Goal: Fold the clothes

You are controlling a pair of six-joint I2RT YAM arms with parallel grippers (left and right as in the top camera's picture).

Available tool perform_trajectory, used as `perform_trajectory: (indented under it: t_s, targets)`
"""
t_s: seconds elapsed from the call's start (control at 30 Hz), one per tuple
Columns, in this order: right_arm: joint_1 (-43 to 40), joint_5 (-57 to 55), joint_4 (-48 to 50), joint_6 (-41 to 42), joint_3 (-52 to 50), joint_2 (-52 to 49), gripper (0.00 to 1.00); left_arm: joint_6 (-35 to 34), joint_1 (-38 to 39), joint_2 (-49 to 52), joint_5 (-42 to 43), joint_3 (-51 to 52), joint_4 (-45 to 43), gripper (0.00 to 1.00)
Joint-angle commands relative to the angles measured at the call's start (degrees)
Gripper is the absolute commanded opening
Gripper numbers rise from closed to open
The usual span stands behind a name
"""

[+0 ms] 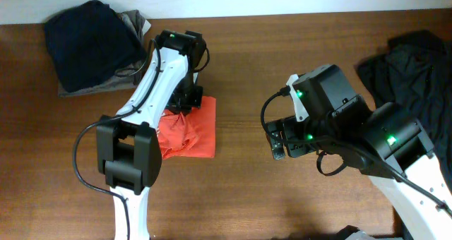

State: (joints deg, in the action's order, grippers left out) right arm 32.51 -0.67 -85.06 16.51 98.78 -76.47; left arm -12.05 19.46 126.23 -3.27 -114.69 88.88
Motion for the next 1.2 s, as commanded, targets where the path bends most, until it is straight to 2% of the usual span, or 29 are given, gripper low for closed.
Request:
perform_trajectory:
  t_s: [0.0,0.07,0.1,0.17,0.2,0.27,0.4,0.73,1.03,1.17]
  targets:
    - [0.3,-1.1,0.2,0.5,-0.4,0.0,0.99,-0.7,0.4,0.1,3.6,-0.6,-0.8,0.13]
    - [0.3,-1.1,0.2,0.5,-0.4,0.0,0.99,-0.7,0.4,0.1,5.5,-0.6,-1.5,0.13]
    - [0.3,-1.1,0.2,0.5,-0.4,0.0,0.99,-0.8,0.5,0.1,6.2,-0.6,-1.8,0.17]
    - [0.3,-1.1,0.2,0.5,-0.4,0.0,0.99,-0.8,0.9,0.1,7.6,-0.6,-2.4,0.37]
    - [0.3,-1.1,0.2,0.5,-0.4,0.0,0.99,-0.8,1.2,0.1,8.7,-0.6,-2.8,0.53]
    - [0.3,-1.1,0.3,0.5,-0.4,0.0,0.99,-0.7,1.7,0.1,9.8,-0.7,-2.9,0.61]
    - [0.3,-1.1,0.4,0.5,-0.4,0.0,0.99,-0.7,2.2,0.1,9.7,-2.2,-2.2,0.63]
    - [0.3,-1.1,0.4,0.5,-0.4,-0.1,0.99,-0.7,1.5,0.1,9.2,-13.4,2.2,0.64]
    - [0.3,-1.1,0.4,0.5,-1.4,-0.6,0.99,-0.9,0.0,0.5,9.3,-12.4,-0.4,0.59]
    - [0.3,-1.1,0.4,0.5,-1.5,-1.2,0.99,-3.9,0.0,1.1,9.3,-12.0,-2.1,0.51]
